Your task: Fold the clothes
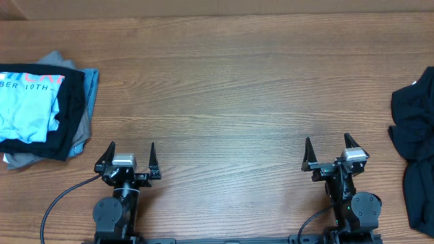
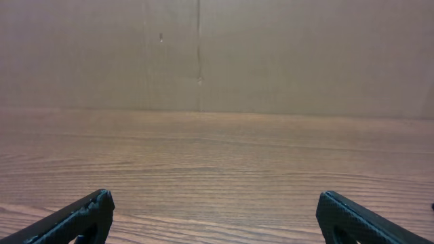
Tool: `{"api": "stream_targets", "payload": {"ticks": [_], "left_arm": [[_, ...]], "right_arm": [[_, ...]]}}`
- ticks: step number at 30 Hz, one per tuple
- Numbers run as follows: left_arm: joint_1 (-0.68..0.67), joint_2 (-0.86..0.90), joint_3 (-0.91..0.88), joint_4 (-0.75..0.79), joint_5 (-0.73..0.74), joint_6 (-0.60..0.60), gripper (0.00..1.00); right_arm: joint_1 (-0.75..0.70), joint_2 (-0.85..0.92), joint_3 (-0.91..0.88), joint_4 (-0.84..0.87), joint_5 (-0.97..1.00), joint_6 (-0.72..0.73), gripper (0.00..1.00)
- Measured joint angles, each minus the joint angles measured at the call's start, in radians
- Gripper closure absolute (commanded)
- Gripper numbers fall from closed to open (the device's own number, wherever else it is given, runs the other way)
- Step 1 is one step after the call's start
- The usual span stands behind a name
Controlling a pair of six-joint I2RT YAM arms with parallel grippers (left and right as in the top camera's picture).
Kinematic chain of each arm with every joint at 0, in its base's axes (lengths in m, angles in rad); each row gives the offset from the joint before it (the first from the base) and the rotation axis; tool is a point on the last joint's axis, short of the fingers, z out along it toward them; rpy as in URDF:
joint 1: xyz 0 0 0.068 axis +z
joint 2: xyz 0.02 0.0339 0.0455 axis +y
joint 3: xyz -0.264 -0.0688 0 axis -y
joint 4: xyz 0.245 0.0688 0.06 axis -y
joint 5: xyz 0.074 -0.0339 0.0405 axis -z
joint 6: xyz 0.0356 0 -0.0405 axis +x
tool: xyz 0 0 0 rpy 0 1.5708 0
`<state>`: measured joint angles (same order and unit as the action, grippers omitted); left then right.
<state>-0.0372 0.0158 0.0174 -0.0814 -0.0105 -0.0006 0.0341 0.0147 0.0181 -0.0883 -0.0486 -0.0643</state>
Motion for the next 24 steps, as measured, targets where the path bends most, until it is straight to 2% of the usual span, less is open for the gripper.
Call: {"api": "stream_targets", "payload": {"ticks": [24], "left_arm": [[0.025, 0.0, 0.0, 0.0, 0.0, 0.0, 0.0]], "right_arm": [[0.0, 0.0, 0.0, -0.001, 0.0, 0.0, 0.0]]}}
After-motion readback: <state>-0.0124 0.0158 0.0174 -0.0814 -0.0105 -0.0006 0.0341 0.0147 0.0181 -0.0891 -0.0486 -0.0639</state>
